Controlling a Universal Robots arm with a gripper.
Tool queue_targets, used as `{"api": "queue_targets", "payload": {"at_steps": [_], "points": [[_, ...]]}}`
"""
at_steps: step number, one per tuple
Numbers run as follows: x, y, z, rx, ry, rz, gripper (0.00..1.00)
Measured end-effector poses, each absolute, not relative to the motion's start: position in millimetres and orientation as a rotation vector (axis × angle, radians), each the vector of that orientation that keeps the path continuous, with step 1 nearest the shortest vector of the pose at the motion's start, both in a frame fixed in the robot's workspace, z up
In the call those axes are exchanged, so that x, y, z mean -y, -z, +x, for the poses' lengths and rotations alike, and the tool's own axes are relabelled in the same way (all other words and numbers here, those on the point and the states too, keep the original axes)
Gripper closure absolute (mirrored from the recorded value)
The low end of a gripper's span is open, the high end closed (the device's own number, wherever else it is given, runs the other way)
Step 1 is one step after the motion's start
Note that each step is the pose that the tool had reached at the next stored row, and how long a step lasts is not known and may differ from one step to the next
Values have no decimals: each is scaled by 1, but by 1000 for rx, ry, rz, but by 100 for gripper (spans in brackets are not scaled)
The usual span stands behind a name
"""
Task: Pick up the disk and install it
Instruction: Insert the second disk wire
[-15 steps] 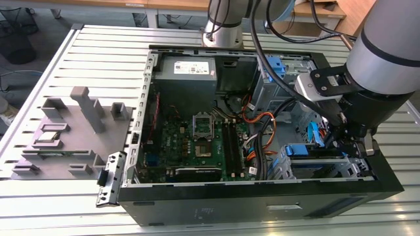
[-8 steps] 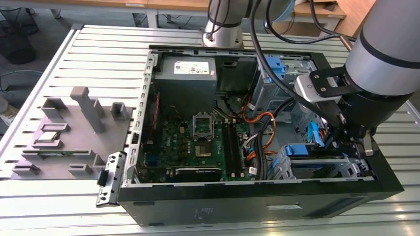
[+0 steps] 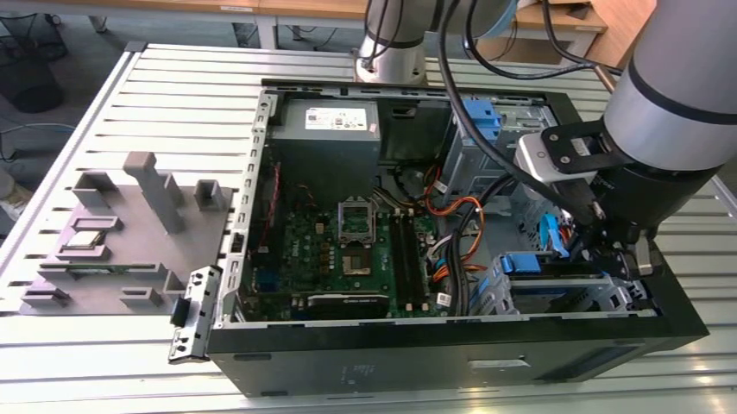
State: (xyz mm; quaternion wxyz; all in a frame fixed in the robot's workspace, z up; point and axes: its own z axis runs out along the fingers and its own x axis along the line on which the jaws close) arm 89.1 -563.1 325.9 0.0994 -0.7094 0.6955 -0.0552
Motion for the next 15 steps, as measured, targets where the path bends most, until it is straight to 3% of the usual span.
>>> {"api": "queue_targets", "payload": {"at_steps": [8,9,15], "points": [[563,-325,89,-2056,161,-2097,83],[563,-325,89,-2056,162,-2097,76],[563,-332,89,-2057,163,-2097,76]]}}
